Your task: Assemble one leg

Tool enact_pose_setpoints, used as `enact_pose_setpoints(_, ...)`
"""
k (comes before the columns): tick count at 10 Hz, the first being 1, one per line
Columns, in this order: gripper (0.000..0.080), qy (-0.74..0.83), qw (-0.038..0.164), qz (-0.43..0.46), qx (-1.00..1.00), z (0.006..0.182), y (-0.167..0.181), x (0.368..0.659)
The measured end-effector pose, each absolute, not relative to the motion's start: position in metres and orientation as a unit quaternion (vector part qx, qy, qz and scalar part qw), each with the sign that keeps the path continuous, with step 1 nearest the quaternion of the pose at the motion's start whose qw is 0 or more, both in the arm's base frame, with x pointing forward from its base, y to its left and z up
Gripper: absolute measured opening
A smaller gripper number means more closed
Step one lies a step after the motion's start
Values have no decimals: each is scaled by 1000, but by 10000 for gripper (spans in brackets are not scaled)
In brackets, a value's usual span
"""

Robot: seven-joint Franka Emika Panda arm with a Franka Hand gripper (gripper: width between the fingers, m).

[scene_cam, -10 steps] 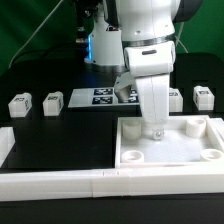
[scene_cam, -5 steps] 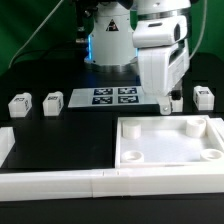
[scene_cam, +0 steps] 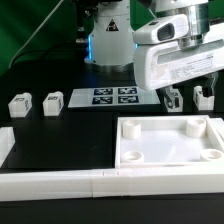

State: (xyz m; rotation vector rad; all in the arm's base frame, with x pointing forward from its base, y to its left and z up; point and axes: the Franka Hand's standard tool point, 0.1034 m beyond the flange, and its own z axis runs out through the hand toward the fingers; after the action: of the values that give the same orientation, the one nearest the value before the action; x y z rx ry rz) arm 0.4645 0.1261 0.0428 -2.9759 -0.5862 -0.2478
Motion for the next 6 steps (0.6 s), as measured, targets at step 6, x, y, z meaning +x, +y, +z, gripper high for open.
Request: enact_pose_setpoints(6, 649, -27, 73, -9, -997, 45, 166, 436)
